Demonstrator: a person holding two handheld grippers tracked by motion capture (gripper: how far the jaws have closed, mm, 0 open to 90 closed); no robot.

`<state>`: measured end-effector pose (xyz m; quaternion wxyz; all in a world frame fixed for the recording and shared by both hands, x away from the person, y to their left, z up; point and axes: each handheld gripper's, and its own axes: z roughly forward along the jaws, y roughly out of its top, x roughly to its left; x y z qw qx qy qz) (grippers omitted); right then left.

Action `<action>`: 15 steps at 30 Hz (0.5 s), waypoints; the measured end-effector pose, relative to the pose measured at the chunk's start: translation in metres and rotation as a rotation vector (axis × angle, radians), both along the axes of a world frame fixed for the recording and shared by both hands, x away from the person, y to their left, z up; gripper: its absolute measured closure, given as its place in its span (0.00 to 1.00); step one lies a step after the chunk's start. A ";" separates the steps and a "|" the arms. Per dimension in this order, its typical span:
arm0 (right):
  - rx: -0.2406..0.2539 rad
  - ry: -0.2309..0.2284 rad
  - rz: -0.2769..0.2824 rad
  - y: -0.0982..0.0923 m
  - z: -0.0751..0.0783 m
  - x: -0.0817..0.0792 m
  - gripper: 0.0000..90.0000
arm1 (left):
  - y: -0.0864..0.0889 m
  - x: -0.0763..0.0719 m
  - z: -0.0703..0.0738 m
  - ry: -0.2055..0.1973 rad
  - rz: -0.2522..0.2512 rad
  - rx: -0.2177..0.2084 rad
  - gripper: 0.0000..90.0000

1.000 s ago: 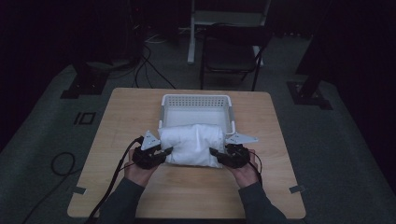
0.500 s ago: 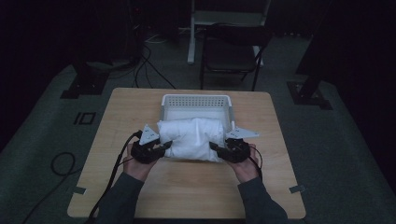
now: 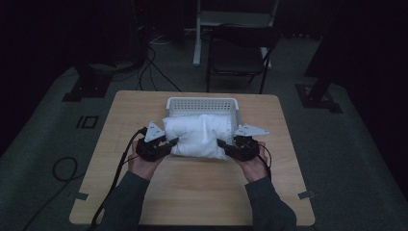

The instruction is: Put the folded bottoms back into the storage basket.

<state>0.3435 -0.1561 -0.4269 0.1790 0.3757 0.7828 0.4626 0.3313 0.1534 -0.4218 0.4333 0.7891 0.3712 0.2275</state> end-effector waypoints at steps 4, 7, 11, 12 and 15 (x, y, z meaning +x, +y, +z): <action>0.001 -0.005 -0.001 0.001 0.003 0.004 0.69 | 0.000 0.003 0.003 -0.007 0.004 0.007 0.74; 0.009 -0.007 -0.005 0.001 0.005 0.006 0.69 | 0.000 0.006 0.007 -0.014 0.004 0.006 0.74; 0.010 -0.012 -0.007 0.001 0.007 0.008 0.69 | 0.000 0.009 0.008 -0.020 0.007 0.001 0.74; 0.010 -0.012 -0.007 0.001 0.008 0.009 0.69 | 0.000 0.010 0.009 -0.022 0.009 0.001 0.74; 0.012 -0.012 -0.014 0.001 0.009 0.011 0.69 | -0.001 0.013 0.011 -0.027 0.012 0.004 0.74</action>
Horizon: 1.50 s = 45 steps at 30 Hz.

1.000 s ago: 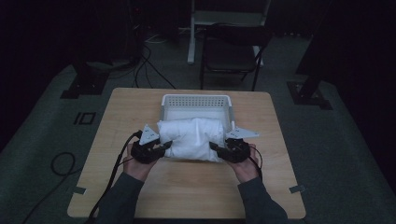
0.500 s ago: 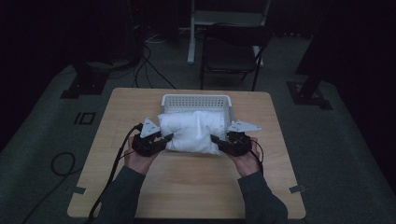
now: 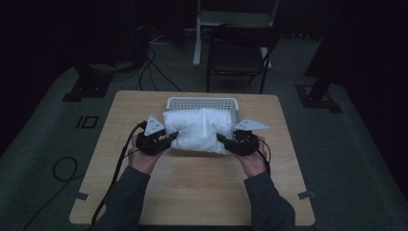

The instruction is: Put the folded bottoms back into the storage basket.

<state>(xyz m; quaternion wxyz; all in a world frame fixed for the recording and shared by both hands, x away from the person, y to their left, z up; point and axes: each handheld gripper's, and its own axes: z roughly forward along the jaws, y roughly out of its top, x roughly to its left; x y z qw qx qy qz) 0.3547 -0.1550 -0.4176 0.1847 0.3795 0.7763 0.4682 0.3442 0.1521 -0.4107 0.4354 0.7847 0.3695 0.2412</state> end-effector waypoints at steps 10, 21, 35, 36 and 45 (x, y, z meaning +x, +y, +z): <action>0.008 -0.013 -0.014 -0.002 0.007 0.008 0.69 | -0.002 0.008 0.008 -0.016 0.011 -0.015 0.74; 0.018 -0.025 -0.028 -0.001 0.016 0.016 0.69 | -0.003 0.017 0.018 -0.032 0.024 -0.021 0.74; 0.020 -0.026 -0.052 -0.001 0.017 0.031 0.69 | -0.006 0.033 0.019 -0.033 0.041 -0.021 0.75; 0.020 -0.025 -0.053 -0.001 0.017 0.032 0.69 | -0.006 0.034 0.018 -0.031 0.042 -0.023 0.75; 0.021 -0.019 -0.069 -0.002 0.011 0.042 0.69 | -0.011 0.045 0.012 -0.031 0.058 -0.030 0.75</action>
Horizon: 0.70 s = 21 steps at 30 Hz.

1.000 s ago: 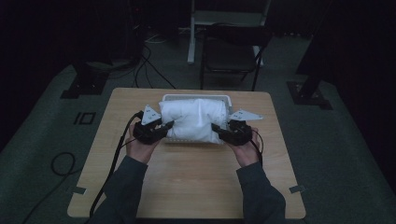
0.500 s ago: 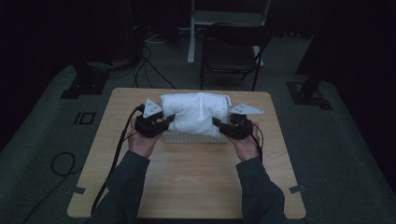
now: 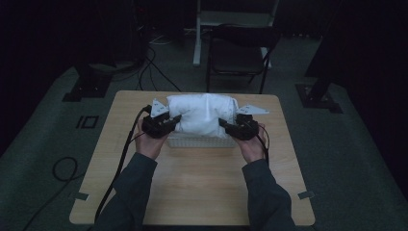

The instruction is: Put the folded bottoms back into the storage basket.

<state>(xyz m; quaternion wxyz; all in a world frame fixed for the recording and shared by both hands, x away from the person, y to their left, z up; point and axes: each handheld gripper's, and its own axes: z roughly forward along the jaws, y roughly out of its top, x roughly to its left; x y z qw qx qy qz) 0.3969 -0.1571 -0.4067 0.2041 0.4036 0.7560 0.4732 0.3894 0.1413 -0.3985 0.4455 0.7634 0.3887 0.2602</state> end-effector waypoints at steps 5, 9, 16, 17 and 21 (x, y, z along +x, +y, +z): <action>0.005 0.002 -0.009 -0.003 -0.002 0.006 0.69 | -0.005 0.006 0.000 -0.005 0.007 0.008 0.75; 0.021 0.008 -0.019 -0.005 -0.003 0.011 0.69 | -0.005 0.012 0.001 -0.009 0.006 -0.011 0.75; 0.008 0.007 -0.024 -0.002 -0.002 0.018 0.69 | -0.004 0.018 -0.002 -0.004 0.020 -0.019 0.76; 0.008 0.008 -0.024 -0.002 -0.003 0.020 0.69 | -0.004 0.019 -0.003 -0.004 0.023 -0.021 0.76; 0.005 0.013 -0.027 0.000 -0.006 0.024 0.69 | -0.004 0.023 -0.006 0.000 0.032 -0.019 0.76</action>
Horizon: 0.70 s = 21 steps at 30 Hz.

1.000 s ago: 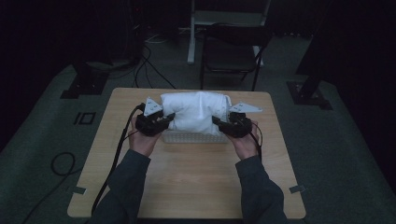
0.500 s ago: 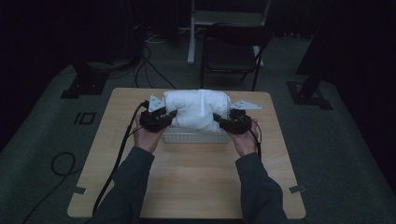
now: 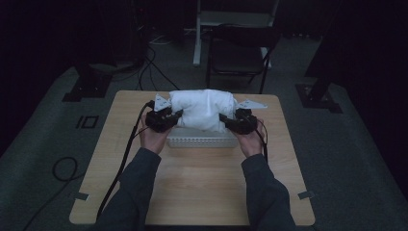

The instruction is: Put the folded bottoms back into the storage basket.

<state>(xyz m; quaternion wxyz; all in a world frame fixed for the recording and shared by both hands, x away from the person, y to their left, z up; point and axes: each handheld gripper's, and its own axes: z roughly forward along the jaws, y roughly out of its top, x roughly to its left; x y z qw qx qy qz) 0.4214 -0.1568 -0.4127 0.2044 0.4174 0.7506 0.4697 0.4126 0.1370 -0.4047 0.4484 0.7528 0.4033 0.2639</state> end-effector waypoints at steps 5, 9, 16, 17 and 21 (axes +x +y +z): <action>0.000 0.009 -0.008 0.000 -0.004 0.005 0.69 | -0.002 0.004 -0.004 0.002 -0.002 0.002 0.76; -0.001 0.015 -0.009 -0.001 -0.007 0.008 0.69 | -0.003 0.007 -0.007 0.004 0.002 -0.002 0.76; 0.003 0.021 -0.021 -0.002 -0.010 0.012 0.69 | -0.007 0.012 -0.008 0.002 0.009 0.004 0.76; 0.005 0.020 -0.022 -0.002 -0.010 0.013 0.69 | -0.007 0.013 -0.008 0.000 0.012 0.002 0.76; 0.014 0.022 -0.026 -0.004 -0.011 0.015 0.69 | -0.011 0.015 -0.004 -0.006 0.013 0.022 0.76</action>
